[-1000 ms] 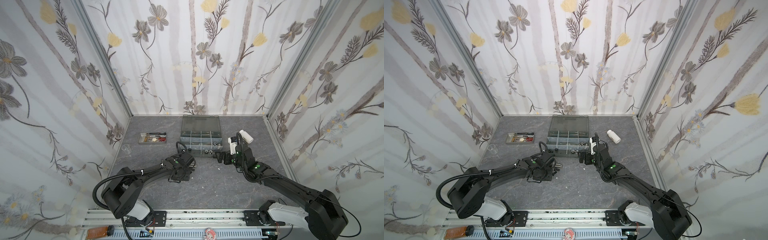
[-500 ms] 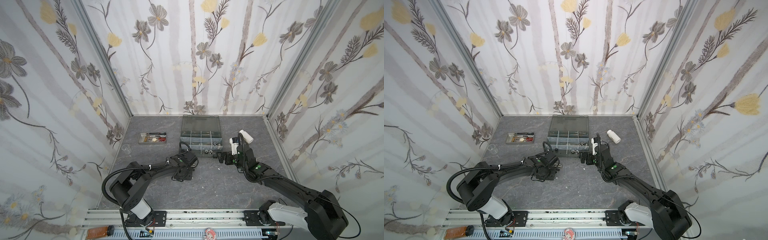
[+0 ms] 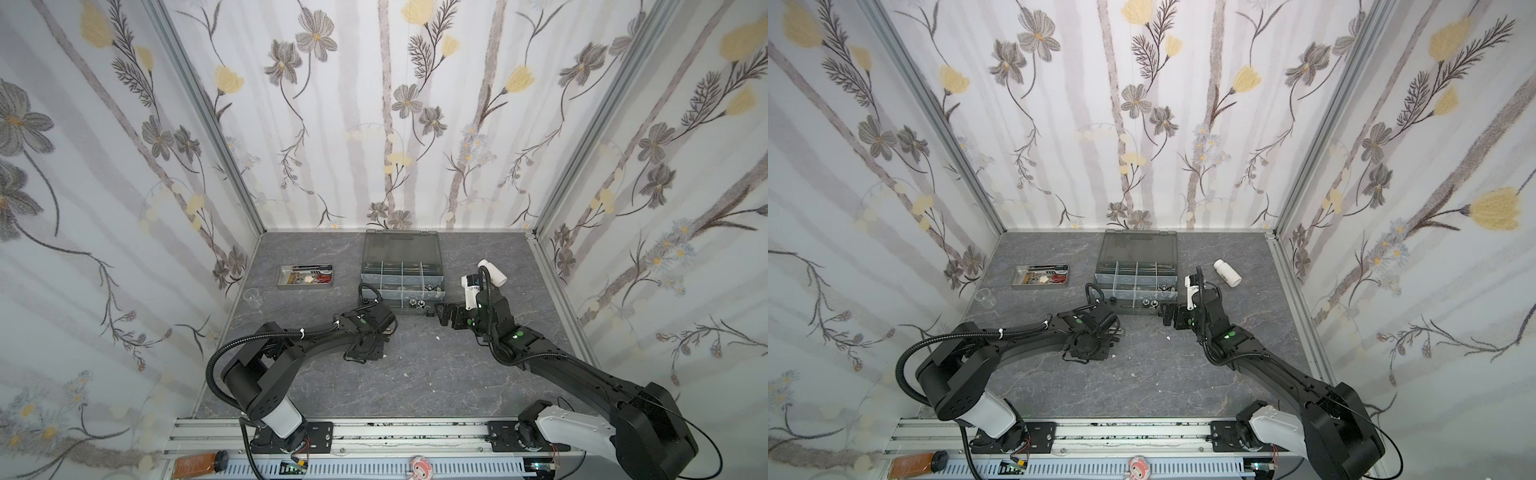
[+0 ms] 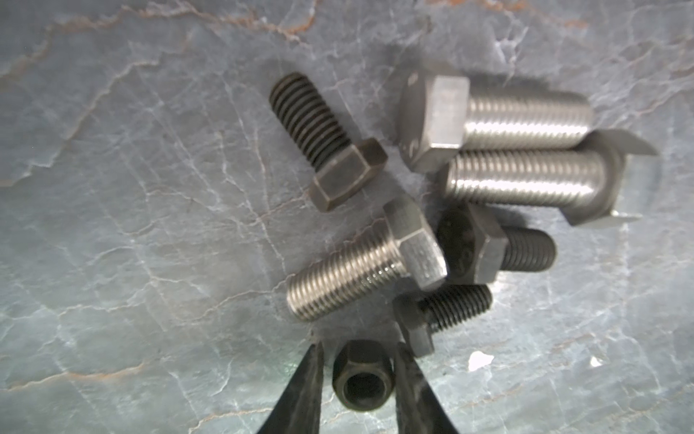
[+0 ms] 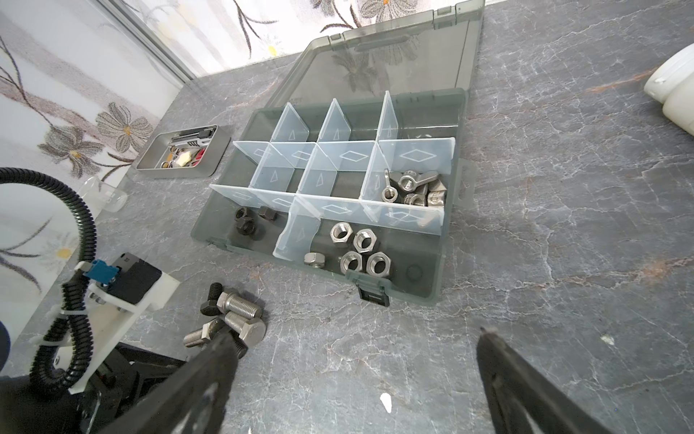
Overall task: Sort the screws and nuts into containers
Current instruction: Pick up the nut at the center of the table.
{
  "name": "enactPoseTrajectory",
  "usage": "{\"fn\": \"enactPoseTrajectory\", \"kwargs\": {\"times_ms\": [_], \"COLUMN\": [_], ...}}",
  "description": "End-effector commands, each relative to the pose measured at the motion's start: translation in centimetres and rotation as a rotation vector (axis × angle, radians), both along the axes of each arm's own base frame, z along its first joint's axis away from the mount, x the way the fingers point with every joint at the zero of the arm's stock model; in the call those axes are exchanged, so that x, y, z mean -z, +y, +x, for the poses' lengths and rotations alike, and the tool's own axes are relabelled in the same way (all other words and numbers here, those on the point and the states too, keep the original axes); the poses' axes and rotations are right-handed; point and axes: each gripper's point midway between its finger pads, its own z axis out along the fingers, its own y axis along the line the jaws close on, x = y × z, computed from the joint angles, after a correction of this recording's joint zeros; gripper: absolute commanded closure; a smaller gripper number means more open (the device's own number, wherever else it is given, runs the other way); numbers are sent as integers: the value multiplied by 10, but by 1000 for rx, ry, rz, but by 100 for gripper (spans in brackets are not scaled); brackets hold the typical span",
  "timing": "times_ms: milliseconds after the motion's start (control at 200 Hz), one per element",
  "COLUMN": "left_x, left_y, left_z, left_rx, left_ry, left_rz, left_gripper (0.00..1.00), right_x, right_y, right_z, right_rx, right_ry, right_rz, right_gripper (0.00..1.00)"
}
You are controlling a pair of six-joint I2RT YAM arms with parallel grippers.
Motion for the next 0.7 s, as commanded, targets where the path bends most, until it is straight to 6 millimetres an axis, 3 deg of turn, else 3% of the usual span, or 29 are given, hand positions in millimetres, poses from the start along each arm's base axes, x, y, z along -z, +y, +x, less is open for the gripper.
{"fn": "enactPoseTrajectory", "kwargs": {"times_ms": [0, 310, 694], "left_x": [6, -2, -60], "left_y": [-4, -7, -14], "left_z": [0, 2, 20], "left_rx": [-13, -9, -1], "left_ry": [13, -1, -115], "left_rz": [-19, -35, -83], "left_gripper": [69, 75, 75], "right_x": [-7, -9, -10], "right_y": [2, 1, 10], "right_z": [1, -2, -3], "right_rx": [-11, -13, -51], "right_ry": [-25, -26, -9], "right_rz": [21, 23, 39], "right_gripper": [0, 0, 0]}}
